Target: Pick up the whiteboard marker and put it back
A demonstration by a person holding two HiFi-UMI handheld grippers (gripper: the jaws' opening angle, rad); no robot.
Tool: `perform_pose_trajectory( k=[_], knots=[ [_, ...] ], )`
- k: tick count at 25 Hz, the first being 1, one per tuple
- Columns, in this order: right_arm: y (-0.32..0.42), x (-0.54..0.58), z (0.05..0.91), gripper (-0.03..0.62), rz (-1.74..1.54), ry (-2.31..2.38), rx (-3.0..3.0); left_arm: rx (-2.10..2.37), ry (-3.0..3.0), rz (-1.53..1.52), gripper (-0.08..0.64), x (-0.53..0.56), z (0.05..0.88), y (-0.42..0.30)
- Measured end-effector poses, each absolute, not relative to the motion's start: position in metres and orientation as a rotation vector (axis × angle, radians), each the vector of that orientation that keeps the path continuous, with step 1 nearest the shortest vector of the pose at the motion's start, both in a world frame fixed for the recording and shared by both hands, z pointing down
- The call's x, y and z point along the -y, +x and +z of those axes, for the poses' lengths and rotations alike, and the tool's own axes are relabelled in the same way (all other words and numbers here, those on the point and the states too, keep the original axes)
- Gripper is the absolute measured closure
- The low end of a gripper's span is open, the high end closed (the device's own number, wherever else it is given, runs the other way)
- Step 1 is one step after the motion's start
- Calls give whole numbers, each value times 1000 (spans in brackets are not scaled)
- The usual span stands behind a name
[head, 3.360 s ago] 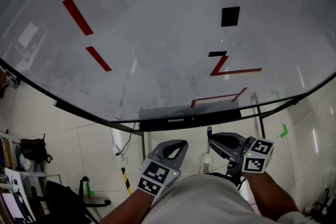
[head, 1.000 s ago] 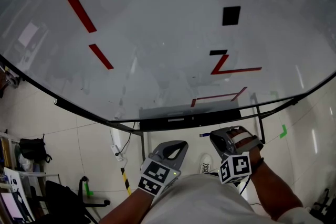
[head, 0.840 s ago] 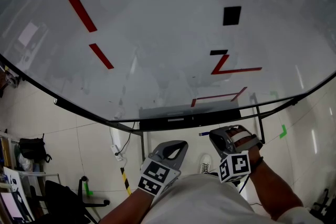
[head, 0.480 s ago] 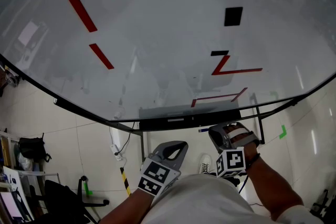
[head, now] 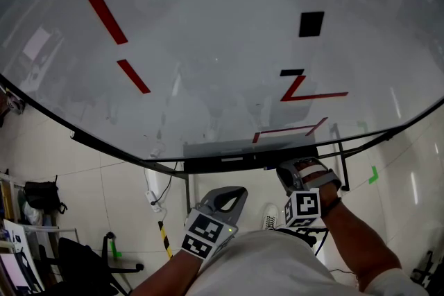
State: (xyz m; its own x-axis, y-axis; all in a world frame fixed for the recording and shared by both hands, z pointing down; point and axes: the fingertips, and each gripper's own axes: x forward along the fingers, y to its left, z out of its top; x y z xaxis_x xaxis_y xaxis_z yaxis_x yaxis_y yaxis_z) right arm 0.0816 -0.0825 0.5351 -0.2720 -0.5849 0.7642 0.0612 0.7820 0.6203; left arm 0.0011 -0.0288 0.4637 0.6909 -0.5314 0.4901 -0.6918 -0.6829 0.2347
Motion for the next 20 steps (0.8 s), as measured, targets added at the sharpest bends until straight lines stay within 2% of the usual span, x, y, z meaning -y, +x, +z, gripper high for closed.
perform_pose_trajectory(
  k=[20],
  knots=[
    [86, 105, 567, 555, -627, 390, 1715, 957, 2496, 560, 543, 29, 465, -2]
  ],
)
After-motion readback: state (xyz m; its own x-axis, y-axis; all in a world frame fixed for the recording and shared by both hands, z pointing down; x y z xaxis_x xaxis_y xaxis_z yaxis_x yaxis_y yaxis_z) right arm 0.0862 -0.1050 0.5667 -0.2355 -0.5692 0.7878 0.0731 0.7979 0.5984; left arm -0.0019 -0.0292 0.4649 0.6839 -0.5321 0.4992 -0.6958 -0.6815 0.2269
